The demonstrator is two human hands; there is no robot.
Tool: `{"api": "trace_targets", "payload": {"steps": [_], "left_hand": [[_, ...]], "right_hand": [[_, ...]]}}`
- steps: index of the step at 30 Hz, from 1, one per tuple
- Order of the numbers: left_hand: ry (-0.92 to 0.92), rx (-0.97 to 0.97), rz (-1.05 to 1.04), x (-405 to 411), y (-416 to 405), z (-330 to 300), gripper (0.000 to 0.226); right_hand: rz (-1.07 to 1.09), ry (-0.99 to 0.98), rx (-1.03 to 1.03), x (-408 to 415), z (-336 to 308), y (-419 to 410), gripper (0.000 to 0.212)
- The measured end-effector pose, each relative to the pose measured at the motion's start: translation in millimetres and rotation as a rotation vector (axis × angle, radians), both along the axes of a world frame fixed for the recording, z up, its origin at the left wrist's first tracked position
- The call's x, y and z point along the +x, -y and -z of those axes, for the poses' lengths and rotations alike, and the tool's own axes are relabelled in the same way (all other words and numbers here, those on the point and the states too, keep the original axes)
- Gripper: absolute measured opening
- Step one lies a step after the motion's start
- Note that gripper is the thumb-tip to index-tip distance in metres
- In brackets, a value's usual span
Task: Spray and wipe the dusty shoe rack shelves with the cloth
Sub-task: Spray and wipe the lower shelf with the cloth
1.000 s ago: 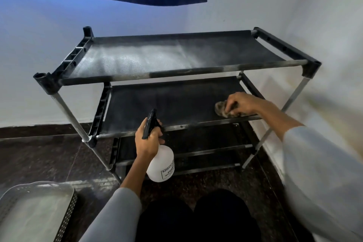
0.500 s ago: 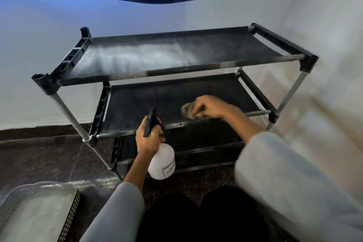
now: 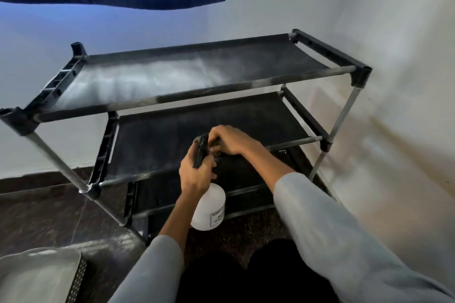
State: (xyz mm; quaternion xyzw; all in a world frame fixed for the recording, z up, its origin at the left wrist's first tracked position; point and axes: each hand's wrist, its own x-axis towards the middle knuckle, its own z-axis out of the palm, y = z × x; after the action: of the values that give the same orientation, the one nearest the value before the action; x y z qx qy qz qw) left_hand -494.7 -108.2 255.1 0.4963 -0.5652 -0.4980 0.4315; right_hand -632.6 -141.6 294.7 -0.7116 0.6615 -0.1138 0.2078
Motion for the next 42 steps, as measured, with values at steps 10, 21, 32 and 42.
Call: {"api": "trace_targets", "payload": {"steps": [10, 21, 32, 42], "left_hand": [[-0.047, -0.011, -0.021, -24.3, 0.8, 14.8, 0.022], [-0.046, -0.028, -0.050, -29.4, 1.1, 17.4, 0.021], [-0.067, 0.006, -0.014, -29.5, -0.4, 18.7, 0.024], [-0.099, 0.007, -0.132, 20.4, 0.1, 13.9, 0.018]], "right_hand": [[0.941, -0.472, -0.108, -121.4, 18.2, 32.4, 0.042], [0.411, -0.205, -0.398, -55.1, 44.0, 87.7, 0.037], [0.728, -0.206, -0.256, -103.4, 27.5, 60.7, 0.041], [0.162, -0.086, -0.090, -74.6, 21.4, 22.1, 0.032]]}}
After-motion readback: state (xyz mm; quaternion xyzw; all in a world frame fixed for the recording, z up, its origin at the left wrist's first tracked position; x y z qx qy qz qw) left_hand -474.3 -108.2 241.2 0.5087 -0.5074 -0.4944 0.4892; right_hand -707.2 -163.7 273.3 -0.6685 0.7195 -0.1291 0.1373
